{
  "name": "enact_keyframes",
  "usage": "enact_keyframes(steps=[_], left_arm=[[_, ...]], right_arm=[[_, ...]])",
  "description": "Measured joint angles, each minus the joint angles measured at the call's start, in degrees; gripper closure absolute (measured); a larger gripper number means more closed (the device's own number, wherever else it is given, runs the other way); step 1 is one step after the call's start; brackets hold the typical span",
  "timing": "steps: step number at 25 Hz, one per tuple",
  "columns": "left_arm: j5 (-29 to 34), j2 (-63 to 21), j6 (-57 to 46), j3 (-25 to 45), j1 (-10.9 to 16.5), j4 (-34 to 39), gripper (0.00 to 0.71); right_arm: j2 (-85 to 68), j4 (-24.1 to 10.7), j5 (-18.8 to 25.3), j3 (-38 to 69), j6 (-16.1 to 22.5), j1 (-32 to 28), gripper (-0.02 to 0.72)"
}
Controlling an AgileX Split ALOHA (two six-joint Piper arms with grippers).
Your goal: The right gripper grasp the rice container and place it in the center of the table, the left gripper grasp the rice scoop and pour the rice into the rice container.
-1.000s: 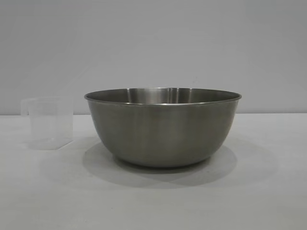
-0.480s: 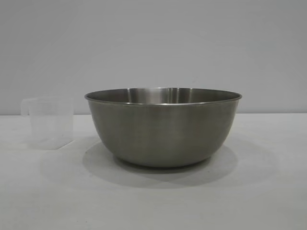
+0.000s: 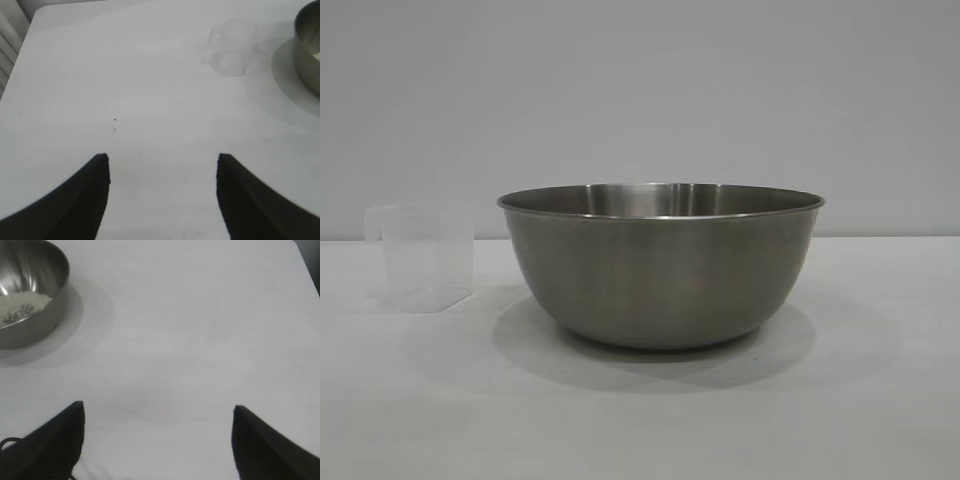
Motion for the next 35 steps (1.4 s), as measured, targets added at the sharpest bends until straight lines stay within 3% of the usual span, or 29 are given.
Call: enact_keyframes(steps=[35], left_arm=[[0.0, -0.1, 0.0, 0.0, 0.0, 0.0, 0.323]], right_arm=[[-5.4, 0.0, 0.1, 0.0, 0.0, 5.5, 0.146]])
